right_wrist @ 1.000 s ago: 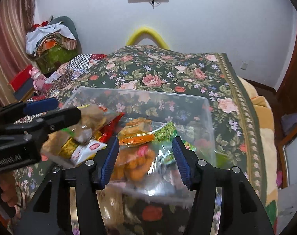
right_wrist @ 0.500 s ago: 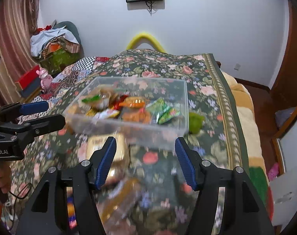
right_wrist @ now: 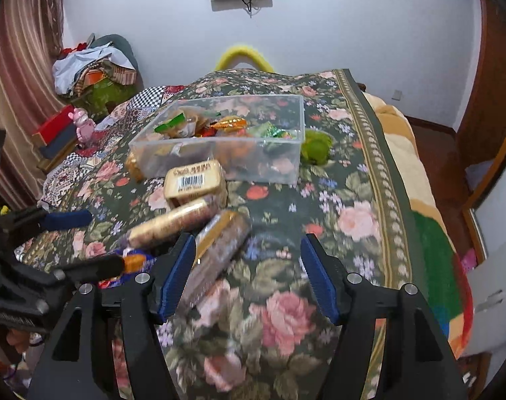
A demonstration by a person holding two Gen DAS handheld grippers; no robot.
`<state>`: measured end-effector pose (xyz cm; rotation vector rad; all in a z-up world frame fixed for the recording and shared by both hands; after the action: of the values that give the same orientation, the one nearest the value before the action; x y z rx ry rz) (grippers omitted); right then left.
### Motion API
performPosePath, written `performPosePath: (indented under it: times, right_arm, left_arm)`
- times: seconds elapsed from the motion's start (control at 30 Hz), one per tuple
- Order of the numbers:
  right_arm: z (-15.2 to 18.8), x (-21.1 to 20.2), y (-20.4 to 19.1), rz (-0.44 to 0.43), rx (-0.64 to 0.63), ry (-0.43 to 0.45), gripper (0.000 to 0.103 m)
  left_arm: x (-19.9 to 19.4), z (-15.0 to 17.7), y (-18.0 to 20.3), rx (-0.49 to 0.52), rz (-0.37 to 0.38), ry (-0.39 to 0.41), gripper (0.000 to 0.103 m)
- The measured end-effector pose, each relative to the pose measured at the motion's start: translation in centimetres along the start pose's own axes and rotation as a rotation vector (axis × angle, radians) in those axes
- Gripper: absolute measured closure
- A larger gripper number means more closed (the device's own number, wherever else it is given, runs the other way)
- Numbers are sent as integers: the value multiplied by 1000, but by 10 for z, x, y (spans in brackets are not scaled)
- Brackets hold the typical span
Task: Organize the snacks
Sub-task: 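Grasp the blue biscuit bag with left tool while right tool reaches for brown bar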
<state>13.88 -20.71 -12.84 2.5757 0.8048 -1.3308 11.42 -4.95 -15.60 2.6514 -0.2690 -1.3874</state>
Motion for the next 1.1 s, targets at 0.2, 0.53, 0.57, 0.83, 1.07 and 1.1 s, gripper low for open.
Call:
performPosePath:
  times: [0.2,0.53,0.57,0.83,1.07,1.1]
  right_arm:
    - [13,-7,-2,-2,17,-5,41]
    - [16,7,-13,-27,20,-35,40]
    - [16,10,-14,-29,18,-40,40]
    - [8,46,-22,-67,34,-109,40]
    - [10,72,-25,-88,57,-172,41]
    - [12,75,-25,-97,64,-179,41]
  left_arm:
    - [10,19,10,16,-17,-30,14]
    - [27,29,-18,-70,-21,-52,14]
    - [29,29,-20,-71,-21,-52,14]
    - [39,33,-33,-37,-74,-39,14]
    - [41,34,-38,-8,-57,-6,16]
    - [41,35,-39,-5,-57,-5,18]
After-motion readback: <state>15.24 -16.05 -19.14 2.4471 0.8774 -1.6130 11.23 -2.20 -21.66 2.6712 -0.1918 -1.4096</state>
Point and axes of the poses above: each gripper's, at about its wrist camera, not at the fingertips, and x roughly the way its jaws point, y to its right, z to its underside, the point moved 2 cm from there along x, roughly the way its jaws point, and after that the axes turned 2 degrees about -x, right-handed, at the moved point
